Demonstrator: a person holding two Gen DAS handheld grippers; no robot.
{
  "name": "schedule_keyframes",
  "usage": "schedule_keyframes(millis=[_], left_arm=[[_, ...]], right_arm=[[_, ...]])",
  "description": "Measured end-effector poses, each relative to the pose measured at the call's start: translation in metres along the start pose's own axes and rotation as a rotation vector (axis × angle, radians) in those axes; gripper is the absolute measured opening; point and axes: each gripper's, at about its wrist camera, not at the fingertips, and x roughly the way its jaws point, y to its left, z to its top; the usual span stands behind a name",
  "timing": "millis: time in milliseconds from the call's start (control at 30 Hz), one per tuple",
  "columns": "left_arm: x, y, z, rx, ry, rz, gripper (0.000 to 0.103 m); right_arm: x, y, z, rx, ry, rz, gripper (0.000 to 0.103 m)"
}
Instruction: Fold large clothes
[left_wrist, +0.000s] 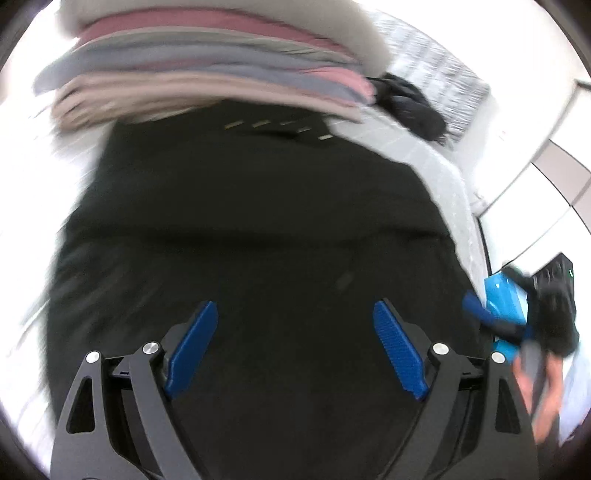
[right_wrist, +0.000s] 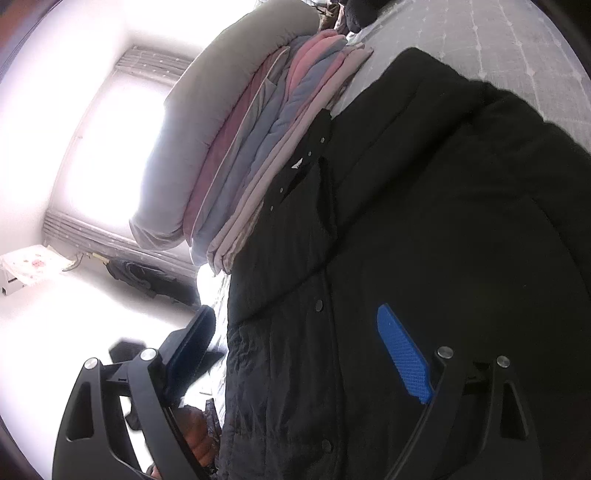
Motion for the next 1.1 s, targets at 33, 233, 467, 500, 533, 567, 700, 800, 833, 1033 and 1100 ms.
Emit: schedule_keyframes(millis=[33, 233, 467, 500, 533, 567, 700, 800, 833, 1033, 1100], left_arm=[[-0.020, 0.019, -0.014, -0.028, 0.009, 0.021, 0.083], [-0.110, 0.109, -0.096, -0.187, 0.003, 0.066, 0.087], [-0.125, 0.145, -0.160, -0.294, 0.057, -0.016, 0.088], [-0.122, 0.147, -0.168, -0.305, 0.066, -0.025, 0.088], [-0.118, 0.148, -0.172, -0.315, 0.076, -0.032, 0.088], [-0.113, 0.150, -0.177, -0.329, 0.093, -0.039, 0.088], [-0.099, 0.146, -0.195, -0.341, 0.141, -0.065, 0.088], [-0.096, 0.137, -0.203, -0.327, 0.170, -0.107, 0.089], [-0.095, 0.134, -0.205, -0.321, 0.180, -0.111, 0.089], [-0.091, 0.127, -0.214, -0.316, 0.229, -0.097, 0.089], [-0.088, 0.128, -0.214, -0.343, 0.239, -0.121, 0.089]], right_arm=[[-0.003, 0.002, 0.001, -0.010, -0.001, -0.001, 0.086], [-0.080, -0.006, -0.001, -0.121, -0.068, -0.071, 0.087], [-0.164, -0.103, -0.016, -0.022, -0.054, -0.308, 0.087], [-0.171, -0.114, -0.018, -0.002, -0.049, -0.323, 0.087], [-0.177, -0.124, -0.019, 0.021, -0.041, -0.332, 0.087], [-0.182, -0.138, -0.022, 0.054, -0.020, -0.333, 0.087], [-0.193, -0.168, -0.034, 0.130, 0.044, -0.287, 0.087], [-0.195, -0.180, -0.042, 0.165, 0.083, -0.232, 0.087], [-0.196, -0.182, -0.044, 0.174, 0.096, -0.217, 0.087], [-0.174, -0.181, -0.060, 0.182, 0.171, -0.188, 0.087], [-0.172, -0.182, -0.064, 0.186, 0.176, -0.160, 0.087]])
